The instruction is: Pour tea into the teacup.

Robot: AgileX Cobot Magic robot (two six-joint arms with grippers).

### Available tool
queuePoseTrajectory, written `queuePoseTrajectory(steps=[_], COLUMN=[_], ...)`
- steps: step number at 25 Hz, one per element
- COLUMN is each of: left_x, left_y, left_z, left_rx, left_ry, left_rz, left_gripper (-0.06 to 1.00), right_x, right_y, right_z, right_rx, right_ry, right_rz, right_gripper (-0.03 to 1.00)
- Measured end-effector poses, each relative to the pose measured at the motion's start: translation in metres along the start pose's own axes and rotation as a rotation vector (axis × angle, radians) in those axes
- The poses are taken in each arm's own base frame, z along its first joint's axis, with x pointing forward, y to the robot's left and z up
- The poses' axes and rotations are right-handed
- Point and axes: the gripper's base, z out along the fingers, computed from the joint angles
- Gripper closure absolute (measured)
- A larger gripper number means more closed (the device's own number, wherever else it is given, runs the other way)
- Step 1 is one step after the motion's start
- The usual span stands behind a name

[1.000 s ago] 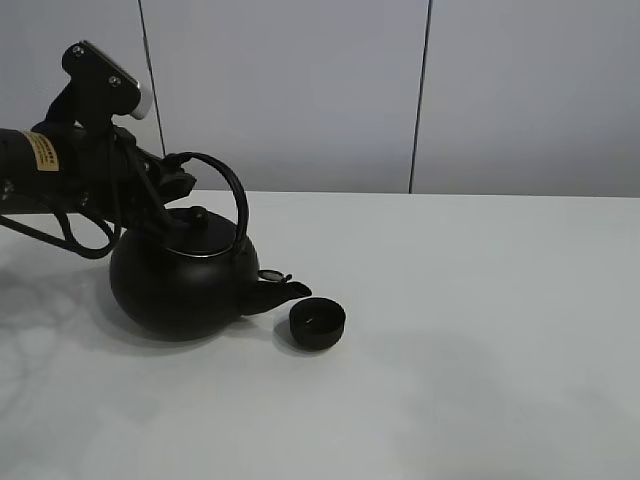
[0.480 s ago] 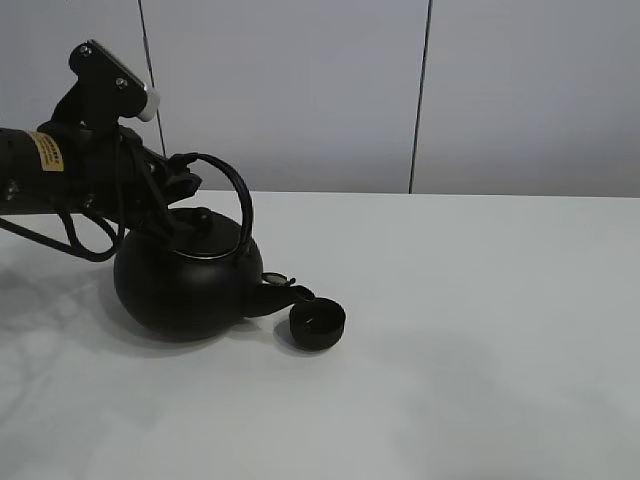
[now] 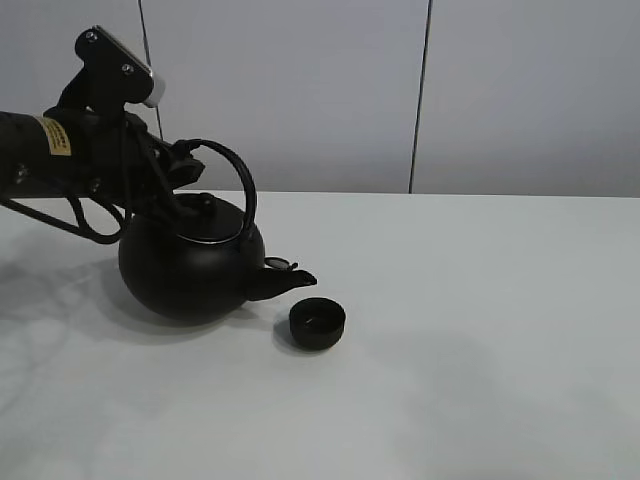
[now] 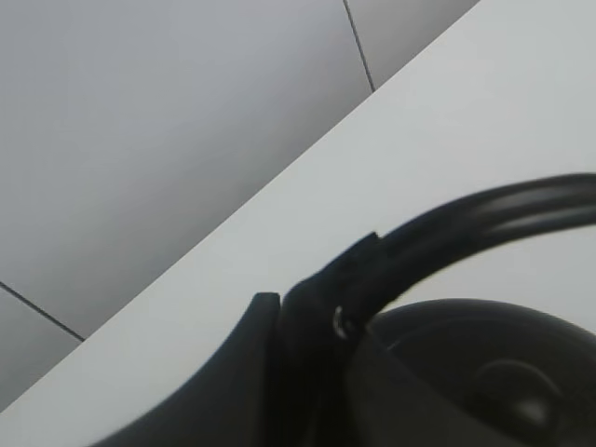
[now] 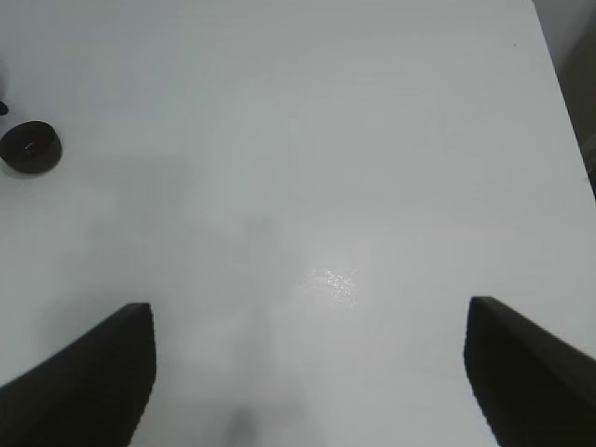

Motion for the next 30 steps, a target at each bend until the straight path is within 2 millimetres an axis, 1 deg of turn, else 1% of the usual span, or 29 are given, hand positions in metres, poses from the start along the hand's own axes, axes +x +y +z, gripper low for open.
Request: queuePoseTrajectory(steps=[5, 9, 15, 30], left_x=[-0.002, 0.002, -0.003, -0.003], left_y=[-0.006, -0.012, -0.011, -0.011], left_z=[0.002, 0.005, 0.008, 0.008], left_rx=[0.017, 0.033, 0.031, 0.029], left_ry=[0.004, 0.008, -0.002, -0.007], left_rz=[0.011, 0.01, 0.059, 0.095], left_gripper=[0.85, 0.85, 0.85, 0.85], right_x=[0.0, 0.0, 0.0, 0.0], right_y=[0.0, 0.0, 0.0, 0.0], right_z=[0.0, 0.0, 0.0, 0.0], right_rx=[0.0, 0.0, 0.0, 0.0], right_ry=[0.0, 0.0, -0.001, -0.001], right_rz=[0.0, 0.0, 0.0, 0.0], right_gripper=[0.35, 0.35, 0.35, 0.35])
